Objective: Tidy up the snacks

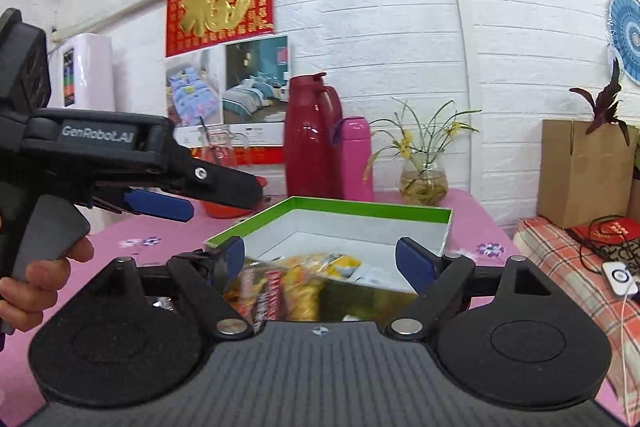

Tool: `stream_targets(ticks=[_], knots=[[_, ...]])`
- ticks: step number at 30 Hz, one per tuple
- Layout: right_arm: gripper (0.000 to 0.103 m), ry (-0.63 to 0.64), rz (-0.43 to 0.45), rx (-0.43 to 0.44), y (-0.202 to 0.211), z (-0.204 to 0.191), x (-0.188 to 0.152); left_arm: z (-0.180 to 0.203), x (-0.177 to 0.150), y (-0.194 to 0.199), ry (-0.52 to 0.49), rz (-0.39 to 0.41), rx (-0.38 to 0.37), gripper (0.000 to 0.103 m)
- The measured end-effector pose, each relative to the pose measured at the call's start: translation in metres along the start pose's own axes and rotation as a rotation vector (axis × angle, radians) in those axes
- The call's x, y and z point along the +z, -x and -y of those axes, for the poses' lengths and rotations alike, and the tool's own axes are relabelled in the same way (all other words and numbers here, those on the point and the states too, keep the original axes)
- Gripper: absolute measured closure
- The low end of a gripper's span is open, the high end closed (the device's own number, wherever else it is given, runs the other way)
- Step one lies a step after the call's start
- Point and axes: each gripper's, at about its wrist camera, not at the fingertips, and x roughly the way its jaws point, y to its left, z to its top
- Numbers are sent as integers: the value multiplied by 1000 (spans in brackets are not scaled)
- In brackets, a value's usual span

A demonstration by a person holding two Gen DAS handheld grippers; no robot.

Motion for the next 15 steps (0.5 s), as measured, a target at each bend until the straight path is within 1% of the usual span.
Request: stream_targets(ticks=[3,7,10,12,15], knots=[[0,-21,-33,5,12,-10,-13,-3,-23,25,8,2,28,0],[0,-61,-99,1,22,-16,-33,-13,-59,47,60,-29,72,0],[0,-38,-155,-41,22,-19,-47,-16,-80,53,84,-53,87,0],[0,-5,-177,-80,21,-17,-52,-17,-90,54,104,-68,77,0],[0,23,-203,-113,22,-5,-56,-13,-94,49,116,-89,46,0]])
